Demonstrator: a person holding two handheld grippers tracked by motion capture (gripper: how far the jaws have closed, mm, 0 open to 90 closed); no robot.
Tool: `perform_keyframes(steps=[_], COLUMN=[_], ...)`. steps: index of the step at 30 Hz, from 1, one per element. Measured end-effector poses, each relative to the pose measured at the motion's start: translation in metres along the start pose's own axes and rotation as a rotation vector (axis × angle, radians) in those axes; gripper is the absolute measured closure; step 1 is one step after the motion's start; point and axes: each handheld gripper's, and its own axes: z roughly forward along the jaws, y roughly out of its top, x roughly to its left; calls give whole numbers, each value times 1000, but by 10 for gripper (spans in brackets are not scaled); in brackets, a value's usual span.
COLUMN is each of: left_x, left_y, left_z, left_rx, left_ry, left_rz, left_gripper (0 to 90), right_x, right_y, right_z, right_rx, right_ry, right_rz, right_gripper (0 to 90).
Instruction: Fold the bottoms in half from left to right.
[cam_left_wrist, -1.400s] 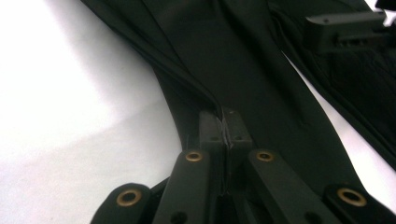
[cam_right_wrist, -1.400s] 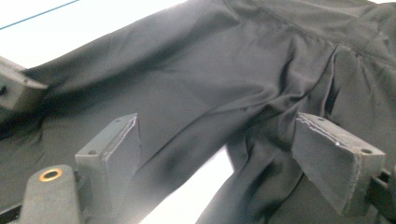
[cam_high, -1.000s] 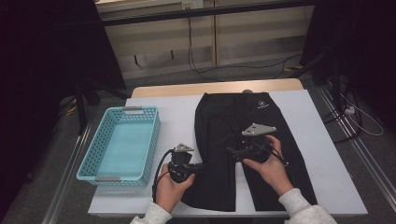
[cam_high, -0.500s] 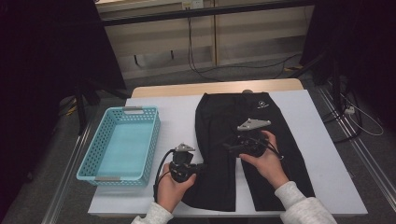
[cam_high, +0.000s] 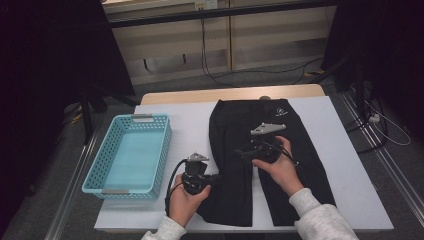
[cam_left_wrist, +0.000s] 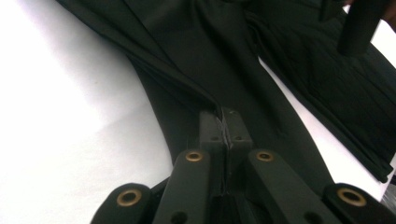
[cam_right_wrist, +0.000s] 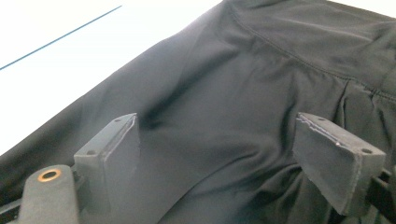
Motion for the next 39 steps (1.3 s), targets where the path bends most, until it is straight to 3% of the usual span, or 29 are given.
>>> perform_keyframes(steps=[5,17,32,35,39], left_x=[-6,-13,-13,-14,-13], left_y=[6,9,4,4,4], left_z=[3,12,7,8,8], left_rx=[0,5,-39,-35,-35], left_ry=[-24,-62,-63,-72,-81], left_rz=[13,29,15,12,10], left_gripper=[896,896,896,896,896], right_x=[-3,-5,-4,-4,-1], right_y=[6,11,16,20,25], right_z=[3,1,7,9,12], right_rx=[4,1,-15,-27,-32], right_ry=[10,-32,-8,9,21], right_rz=[-5,-11,-6,17,11], right_gripper=[154,144,150,151,154])
